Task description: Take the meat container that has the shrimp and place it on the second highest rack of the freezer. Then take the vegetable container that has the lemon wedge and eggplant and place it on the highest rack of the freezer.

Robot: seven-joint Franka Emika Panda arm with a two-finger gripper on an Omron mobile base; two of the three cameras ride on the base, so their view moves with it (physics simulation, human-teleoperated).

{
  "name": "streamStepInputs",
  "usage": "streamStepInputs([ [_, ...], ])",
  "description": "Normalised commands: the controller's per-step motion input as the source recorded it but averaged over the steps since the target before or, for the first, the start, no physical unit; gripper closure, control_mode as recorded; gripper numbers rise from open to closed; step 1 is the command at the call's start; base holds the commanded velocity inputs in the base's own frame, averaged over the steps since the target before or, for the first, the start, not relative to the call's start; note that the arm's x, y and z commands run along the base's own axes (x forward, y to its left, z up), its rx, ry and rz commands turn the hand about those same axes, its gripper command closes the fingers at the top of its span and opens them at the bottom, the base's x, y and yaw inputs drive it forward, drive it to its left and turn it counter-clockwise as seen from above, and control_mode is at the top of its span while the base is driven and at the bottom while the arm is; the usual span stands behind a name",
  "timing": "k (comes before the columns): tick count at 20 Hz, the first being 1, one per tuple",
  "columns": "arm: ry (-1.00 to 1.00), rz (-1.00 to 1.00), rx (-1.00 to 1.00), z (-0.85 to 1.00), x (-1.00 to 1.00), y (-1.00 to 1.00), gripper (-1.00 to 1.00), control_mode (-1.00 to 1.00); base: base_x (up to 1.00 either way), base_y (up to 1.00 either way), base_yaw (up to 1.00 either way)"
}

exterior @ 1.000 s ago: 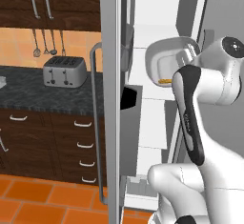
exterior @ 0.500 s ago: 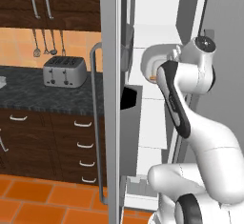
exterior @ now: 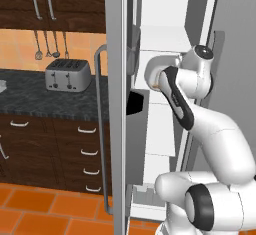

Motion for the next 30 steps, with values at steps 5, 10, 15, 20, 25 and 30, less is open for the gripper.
streamStepInputs([
  [5,0.00,0.00,0.02,-0.51,0.41,-0.06,1.00,-1.00,0.00,0.00,0.00],
  [10,-0.01,0.00,0.00,-0.21,0.44,-0.23,1.00,-1.00,0.00,0.00,0.00],
  [15,-0.05,0.01,0.00,-0.04,0.26,-0.44,1.00,-1.00,0.00,0.00,0.00],
  [20,-0.03,0.01,-0.03,-0.37,0.38,-0.06,1.00,-1.00,0.00,0.00,0.00],
  [25,-0.02,0.00,-0.05,-0.37,0.63,0.00,1.00,-1.00,0.00,0.00,0.00],
  [30,0.00,0.05,-0.05,-0.36,0.87,0.00,1.00,-1.00,0.00,0.00,0.00],
])
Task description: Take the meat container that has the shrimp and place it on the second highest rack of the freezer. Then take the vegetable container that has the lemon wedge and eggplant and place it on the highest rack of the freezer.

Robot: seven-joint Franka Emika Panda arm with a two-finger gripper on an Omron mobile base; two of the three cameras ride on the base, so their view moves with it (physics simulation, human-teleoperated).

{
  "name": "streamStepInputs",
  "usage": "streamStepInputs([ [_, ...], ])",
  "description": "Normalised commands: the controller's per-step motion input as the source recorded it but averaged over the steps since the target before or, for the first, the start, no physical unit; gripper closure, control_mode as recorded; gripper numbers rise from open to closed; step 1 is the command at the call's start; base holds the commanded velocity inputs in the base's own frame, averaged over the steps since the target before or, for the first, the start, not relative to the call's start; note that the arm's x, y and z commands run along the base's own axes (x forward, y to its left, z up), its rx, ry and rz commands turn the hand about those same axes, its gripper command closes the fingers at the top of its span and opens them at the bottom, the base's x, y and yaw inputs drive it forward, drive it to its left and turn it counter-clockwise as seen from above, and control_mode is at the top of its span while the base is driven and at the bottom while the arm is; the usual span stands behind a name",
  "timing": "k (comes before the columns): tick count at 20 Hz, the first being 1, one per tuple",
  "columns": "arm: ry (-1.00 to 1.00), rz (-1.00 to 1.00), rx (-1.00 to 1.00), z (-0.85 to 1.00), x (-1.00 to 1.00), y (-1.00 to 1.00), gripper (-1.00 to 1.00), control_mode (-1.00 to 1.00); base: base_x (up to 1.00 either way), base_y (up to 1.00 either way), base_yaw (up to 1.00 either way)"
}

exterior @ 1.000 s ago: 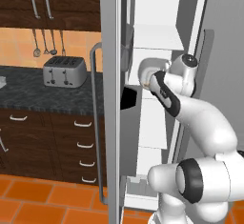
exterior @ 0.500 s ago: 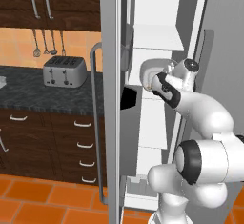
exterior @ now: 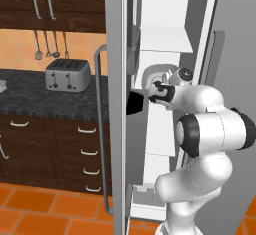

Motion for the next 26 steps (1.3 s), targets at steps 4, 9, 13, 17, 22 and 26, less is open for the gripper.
streamStepInputs([
  [4,0.00,0.07,-0.06,-0.33,0.79,-0.04,1.00,-1.00,0.00,0.00,0.00],
  [9,0.00,0.03,-0.08,-0.48,0.78,-0.08,1.00,-1.00,0.00,0.00,0.00],
  [13,0.00,0.02,-0.12,-0.63,0.44,0.00,1.00,-1.00,0.00,0.00,0.00],
  [17,0.00,0.00,-0.11,-0.56,0.37,0.00,1.00,-1.00,0.00,0.00,0.00],
  [22,-0.04,0.00,-0.03,0.08,0.09,0.07,-1.00,-1.00,0.00,0.00,0.00],
  [26,-0.11,0.01,0.00,0.77,-0.69,0.03,-1.00,-1.00,0.00,0.00,0.00],
])
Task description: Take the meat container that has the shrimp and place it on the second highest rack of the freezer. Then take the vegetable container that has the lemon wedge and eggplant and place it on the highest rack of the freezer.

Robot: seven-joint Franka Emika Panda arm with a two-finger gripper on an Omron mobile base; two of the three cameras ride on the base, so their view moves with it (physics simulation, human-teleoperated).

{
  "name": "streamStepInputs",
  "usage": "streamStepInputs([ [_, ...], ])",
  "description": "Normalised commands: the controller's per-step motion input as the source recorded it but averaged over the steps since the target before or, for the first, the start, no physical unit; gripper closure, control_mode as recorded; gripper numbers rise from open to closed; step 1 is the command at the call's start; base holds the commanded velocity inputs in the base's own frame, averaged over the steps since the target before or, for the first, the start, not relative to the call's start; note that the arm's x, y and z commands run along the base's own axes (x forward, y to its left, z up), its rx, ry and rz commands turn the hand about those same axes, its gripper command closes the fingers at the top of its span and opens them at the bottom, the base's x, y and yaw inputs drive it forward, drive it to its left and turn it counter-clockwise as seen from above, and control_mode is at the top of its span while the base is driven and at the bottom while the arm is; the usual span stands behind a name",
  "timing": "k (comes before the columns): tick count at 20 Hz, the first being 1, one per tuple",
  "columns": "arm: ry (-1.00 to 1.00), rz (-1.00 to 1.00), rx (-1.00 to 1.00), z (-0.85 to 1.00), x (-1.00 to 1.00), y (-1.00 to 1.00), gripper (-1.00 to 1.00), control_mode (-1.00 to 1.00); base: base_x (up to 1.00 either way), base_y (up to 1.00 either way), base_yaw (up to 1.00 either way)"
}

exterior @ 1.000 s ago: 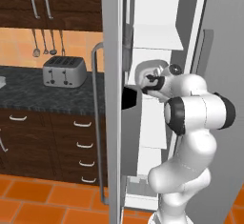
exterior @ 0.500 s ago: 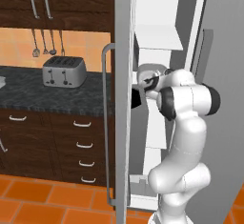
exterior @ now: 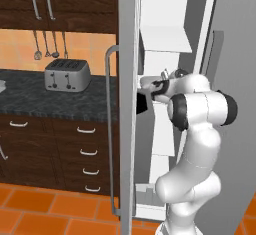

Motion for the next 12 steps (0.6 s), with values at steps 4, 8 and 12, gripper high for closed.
streamStepInputs([
  [4,-0.13,0.05,0.00,0.78,-1.00,0.00,-1.00,-1.00,0.00,0.00,0.00],
  [8,-0.07,0.11,0.00,0.60,-1.00,0.14,-1.00,-1.00,0.00,0.00,0.00],
  [12,0.00,0.23,0.00,0.26,-1.00,0.57,-1.00,-1.00,0.00,0.00,0.00],
])
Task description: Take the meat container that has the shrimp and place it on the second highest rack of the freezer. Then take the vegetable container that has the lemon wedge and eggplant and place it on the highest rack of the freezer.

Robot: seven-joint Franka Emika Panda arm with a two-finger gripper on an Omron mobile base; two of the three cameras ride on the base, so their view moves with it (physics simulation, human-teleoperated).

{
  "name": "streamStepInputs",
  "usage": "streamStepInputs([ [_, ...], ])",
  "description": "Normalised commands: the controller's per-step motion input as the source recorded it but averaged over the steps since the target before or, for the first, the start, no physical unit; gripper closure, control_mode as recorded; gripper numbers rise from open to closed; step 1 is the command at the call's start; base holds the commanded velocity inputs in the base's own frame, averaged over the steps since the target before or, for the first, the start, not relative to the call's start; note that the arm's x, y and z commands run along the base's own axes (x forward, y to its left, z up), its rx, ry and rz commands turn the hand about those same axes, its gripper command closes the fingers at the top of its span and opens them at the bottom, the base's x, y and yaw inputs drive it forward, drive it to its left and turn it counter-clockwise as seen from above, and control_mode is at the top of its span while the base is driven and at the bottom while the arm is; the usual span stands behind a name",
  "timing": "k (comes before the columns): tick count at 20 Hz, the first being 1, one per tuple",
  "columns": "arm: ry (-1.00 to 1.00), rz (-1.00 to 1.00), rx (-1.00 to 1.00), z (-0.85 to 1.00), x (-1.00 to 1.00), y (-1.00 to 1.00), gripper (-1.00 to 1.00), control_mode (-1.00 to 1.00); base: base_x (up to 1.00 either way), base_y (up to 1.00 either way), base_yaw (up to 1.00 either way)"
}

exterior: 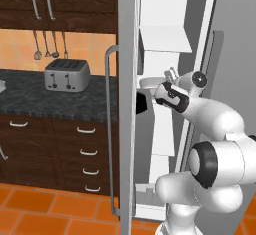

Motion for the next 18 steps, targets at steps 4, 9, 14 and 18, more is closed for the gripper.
streamStepInputs([
  [4,0.00,0.31,0.00,0.08,-1.00,0.65,-1.00,-1.00,0.00,0.00,0.00],
  [9,0.12,0.38,0.00,0.03,-1.00,0.78,-1.00,-1.00,0.00,0.00,0.00],
  [14,0.26,0.37,0.00,0.00,-0.98,0.93,-1.00,-1.00,0.00,0.00,0.00],
  [18,0.20,0.30,0.00,0.07,-0.89,0.79,-1.00,-1.00,0.00,0.00,0.00],
])
